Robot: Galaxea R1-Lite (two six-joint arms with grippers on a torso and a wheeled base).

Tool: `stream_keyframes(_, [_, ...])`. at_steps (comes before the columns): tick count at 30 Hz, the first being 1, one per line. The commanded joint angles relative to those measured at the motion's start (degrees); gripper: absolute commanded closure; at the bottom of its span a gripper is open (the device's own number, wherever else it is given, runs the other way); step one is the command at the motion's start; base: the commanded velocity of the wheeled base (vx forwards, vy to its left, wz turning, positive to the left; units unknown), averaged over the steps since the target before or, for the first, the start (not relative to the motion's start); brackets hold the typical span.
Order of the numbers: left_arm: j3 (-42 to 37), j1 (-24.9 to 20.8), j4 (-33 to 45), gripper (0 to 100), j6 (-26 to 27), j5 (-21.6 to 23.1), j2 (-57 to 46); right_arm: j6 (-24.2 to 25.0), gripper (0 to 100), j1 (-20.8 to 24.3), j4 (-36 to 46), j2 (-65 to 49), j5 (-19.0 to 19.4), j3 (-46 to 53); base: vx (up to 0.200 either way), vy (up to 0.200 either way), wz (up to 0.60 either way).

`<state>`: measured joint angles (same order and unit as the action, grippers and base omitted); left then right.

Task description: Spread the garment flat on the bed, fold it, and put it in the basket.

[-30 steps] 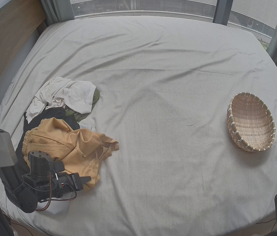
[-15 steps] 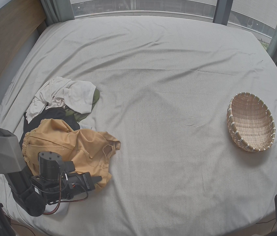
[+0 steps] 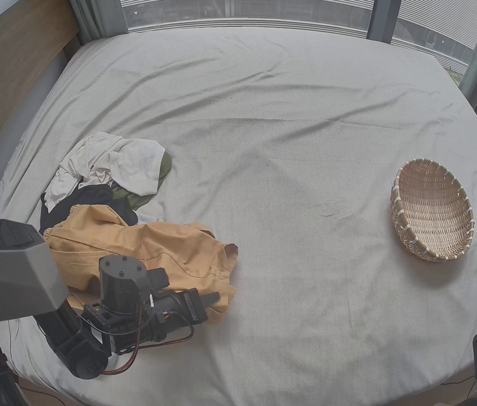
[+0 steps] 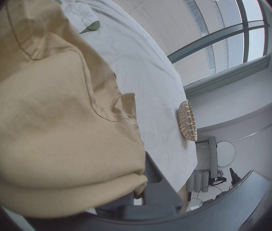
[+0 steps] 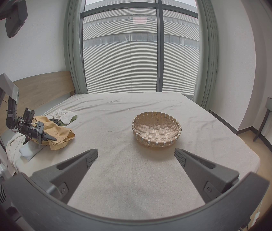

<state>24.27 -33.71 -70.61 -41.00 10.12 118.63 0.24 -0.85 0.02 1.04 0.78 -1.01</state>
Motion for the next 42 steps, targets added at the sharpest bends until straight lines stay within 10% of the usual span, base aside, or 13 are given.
stream_keyframes(1, [2.1,-2.6,-0.3,100,0.0,-1.3,2.6,0.0,0,0.0,0.1,-0.1,0.0,1.0,0.0,0.0,0.0])
stream_keyframes(42, [19.1,-15.7,0.0,100,-0.1,-4.2,12.7,-0.1,0,-0.1,0.1,0.0,0.0,1.0,0.0,0.0,0.0])
